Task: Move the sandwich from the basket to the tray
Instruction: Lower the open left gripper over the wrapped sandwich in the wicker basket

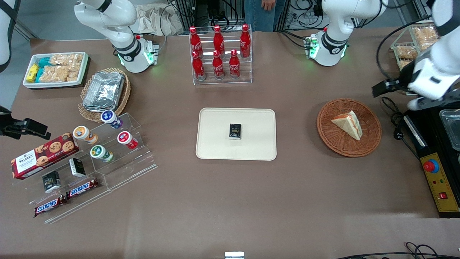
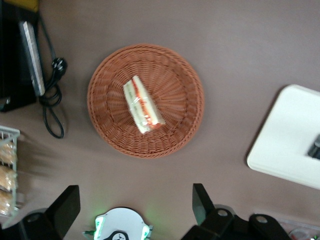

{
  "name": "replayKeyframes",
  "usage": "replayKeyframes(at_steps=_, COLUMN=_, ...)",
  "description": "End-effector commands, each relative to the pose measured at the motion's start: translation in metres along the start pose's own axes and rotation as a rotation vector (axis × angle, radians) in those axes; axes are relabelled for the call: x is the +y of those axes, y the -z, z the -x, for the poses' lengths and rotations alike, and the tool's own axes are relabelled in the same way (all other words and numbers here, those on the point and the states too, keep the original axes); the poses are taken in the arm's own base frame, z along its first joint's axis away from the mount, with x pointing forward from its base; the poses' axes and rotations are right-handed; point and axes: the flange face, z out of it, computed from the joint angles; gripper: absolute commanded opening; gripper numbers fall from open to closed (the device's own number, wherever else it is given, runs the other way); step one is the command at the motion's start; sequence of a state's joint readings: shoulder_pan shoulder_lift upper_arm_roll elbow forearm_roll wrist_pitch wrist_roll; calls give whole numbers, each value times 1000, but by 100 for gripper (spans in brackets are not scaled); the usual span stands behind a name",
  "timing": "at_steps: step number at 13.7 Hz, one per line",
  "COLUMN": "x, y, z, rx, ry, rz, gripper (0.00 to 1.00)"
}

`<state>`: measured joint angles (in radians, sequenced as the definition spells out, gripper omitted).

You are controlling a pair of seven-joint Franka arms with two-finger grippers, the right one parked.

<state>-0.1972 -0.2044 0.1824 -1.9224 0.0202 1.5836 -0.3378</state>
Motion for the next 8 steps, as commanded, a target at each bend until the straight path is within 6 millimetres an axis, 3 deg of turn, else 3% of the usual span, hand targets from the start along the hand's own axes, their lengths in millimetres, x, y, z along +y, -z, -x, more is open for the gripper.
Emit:
replayKeyframes(at_steps=1, x=-25, y=-33, z=46, rx=84, ry=197, rz=-8, gripper=100)
replayKeyframes(at_steps=5, x=-20, y=-49, z=41, rx=82, ry=259, rz=-19, gripper=100)
replayKeyframes(at_steps=8, x=3, y=-95, z=17, rx=79, ry=350, rz=-42, gripper=100)
